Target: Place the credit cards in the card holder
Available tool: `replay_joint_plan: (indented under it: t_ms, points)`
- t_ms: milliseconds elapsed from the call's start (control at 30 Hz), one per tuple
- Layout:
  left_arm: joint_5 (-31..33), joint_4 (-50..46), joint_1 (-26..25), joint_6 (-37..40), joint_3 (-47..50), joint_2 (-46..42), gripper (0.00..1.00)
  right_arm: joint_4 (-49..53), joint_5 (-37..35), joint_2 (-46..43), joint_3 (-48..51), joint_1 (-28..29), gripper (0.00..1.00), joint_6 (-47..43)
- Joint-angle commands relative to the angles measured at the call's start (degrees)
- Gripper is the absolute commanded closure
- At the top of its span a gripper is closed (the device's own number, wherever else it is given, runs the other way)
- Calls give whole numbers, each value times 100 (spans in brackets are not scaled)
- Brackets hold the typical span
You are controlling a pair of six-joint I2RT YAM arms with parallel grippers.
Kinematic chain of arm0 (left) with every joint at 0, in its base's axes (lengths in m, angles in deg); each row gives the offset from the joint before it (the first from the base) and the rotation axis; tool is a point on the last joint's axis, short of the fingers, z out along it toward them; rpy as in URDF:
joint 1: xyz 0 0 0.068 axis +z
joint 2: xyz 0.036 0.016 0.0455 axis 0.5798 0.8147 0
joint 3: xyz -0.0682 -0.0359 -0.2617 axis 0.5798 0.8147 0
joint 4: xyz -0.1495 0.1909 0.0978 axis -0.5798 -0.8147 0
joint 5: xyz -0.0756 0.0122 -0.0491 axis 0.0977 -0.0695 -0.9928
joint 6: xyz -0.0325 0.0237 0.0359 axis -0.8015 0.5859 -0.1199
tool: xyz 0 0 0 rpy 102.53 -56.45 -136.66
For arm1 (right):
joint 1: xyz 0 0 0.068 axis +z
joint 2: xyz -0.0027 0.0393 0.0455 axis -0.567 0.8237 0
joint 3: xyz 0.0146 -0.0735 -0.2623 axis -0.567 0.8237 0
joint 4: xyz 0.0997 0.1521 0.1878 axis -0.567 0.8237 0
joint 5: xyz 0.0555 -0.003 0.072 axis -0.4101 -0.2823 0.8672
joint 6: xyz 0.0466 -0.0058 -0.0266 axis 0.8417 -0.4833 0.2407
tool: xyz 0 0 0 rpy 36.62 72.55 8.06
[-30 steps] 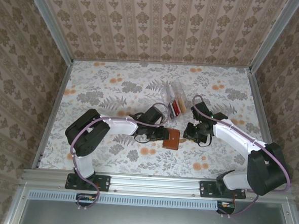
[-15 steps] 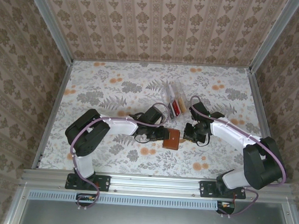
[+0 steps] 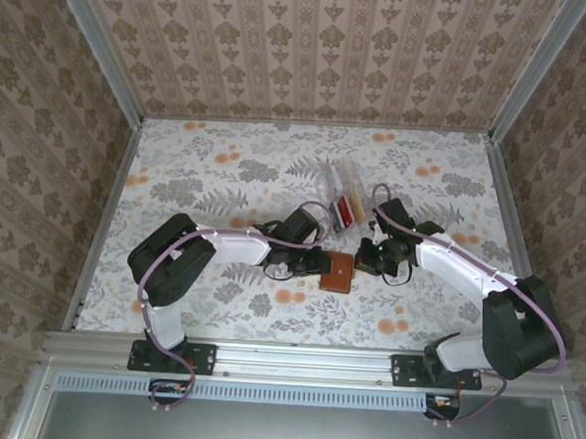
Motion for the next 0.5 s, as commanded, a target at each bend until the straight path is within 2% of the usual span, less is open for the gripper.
replay_joint_plan:
  t_ms: [0, 467]
  points:
    - [35, -56, -55, 55, -78, 39, 73, -337, 520, 221, -14, 38, 99, -159]
    - [23, -11, -57, 18, -70, 30, 73, -433, 612, 935, -247, 255, 100, -125]
